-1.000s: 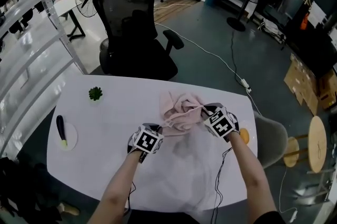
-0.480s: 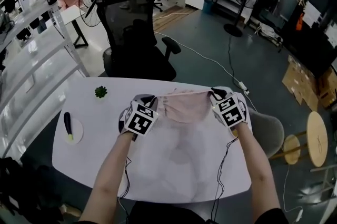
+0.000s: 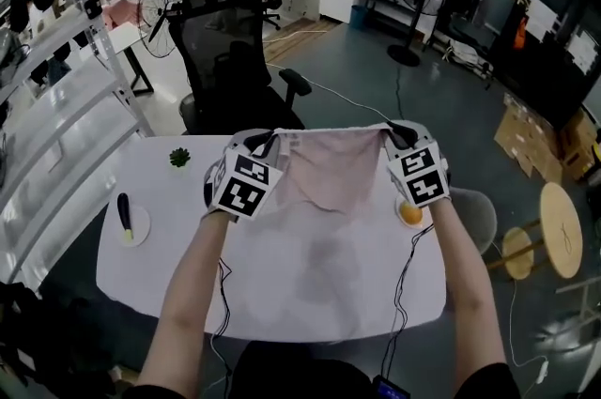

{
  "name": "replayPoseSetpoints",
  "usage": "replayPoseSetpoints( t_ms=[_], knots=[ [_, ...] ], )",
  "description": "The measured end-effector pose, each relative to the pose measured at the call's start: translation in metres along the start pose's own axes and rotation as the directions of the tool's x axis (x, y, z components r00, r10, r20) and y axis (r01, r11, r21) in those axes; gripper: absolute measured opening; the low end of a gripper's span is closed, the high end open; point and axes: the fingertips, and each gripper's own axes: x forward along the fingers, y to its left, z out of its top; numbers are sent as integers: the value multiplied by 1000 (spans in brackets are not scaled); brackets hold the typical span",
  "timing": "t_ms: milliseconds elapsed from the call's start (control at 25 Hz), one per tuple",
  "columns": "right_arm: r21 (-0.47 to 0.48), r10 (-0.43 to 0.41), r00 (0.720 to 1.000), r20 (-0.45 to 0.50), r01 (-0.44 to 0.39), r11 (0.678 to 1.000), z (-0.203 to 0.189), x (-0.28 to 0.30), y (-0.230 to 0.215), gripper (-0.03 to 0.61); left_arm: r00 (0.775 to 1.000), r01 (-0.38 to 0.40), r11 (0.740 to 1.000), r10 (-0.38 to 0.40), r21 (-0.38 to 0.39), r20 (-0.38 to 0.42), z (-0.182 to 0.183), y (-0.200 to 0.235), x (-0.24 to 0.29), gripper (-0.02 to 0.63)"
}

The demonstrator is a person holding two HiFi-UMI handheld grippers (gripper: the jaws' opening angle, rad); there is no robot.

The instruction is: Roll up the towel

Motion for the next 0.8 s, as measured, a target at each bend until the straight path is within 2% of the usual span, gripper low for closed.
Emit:
replayPoseSetpoints(
  t_ms=[160, 280, 480, 800],
  knots=[
    [-27, -6, 1000, 11, 6, 1000, 8, -19, 3, 46, 1000, -14, 999, 14, 48, 1, 10, -1, -16, 31],
    [-50, 15, 1000, 10, -15, 999, 1, -32, 23, 46, 1000, 4, 995, -1, 96, -21, -1, -8, -30, 31],
    [-67, 124, 992, -19, -125, 990, -34, -57, 94, 46, 990, 49, 992, -33, 115, -135, -57, -28, -61, 31],
    [-18, 297, 953, -64, -299, 954, -93, -104, 222, 46, 957, 26, 997, -3, 77, -289, -141, -63, -126, 31]
  ],
)
